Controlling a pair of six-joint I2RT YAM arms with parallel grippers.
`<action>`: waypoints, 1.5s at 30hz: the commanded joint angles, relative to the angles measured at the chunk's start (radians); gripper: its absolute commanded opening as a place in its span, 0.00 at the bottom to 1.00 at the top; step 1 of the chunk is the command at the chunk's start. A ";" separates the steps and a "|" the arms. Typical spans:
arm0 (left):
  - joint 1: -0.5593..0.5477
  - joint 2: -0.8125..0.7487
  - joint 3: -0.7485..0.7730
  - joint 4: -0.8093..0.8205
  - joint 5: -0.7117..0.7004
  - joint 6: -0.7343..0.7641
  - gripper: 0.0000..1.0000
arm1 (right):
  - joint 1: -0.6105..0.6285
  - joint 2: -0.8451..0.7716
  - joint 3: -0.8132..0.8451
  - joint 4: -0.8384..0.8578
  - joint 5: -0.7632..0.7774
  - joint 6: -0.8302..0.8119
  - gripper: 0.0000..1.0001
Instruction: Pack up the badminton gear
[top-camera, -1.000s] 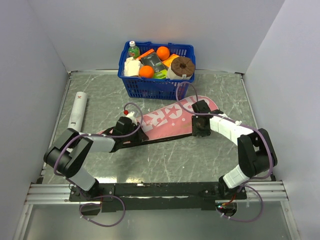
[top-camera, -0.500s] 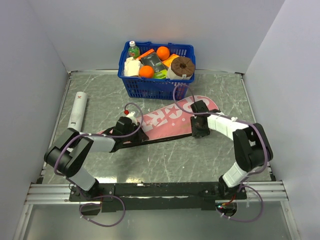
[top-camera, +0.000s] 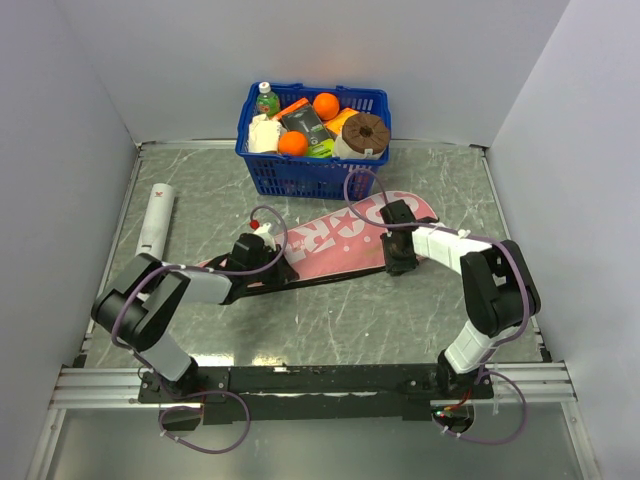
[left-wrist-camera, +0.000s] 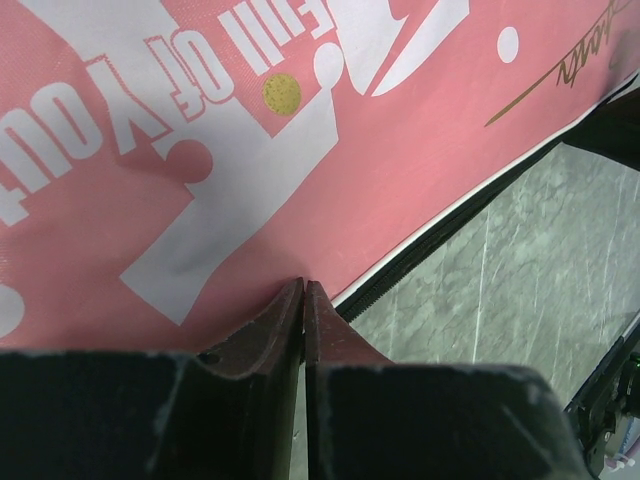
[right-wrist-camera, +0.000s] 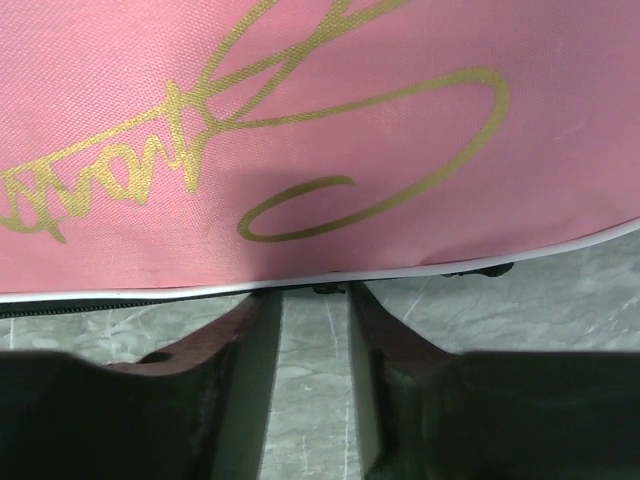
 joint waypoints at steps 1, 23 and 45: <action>-0.004 0.032 0.003 -0.037 0.001 0.020 0.11 | -0.026 0.015 0.034 0.026 0.020 -0.019 0.30; -0.003 0.031 0.023 -0.045 0.007 0.027 0.10 | 0.168 0.006 0.115 -0.033 -0.079 0.097 0.00; -0.004 -0.412 0.072 -0.364 -0.131 0.016 0.29 | 0.399 0.169 0.066 0.303 -0.345 0.350 0.00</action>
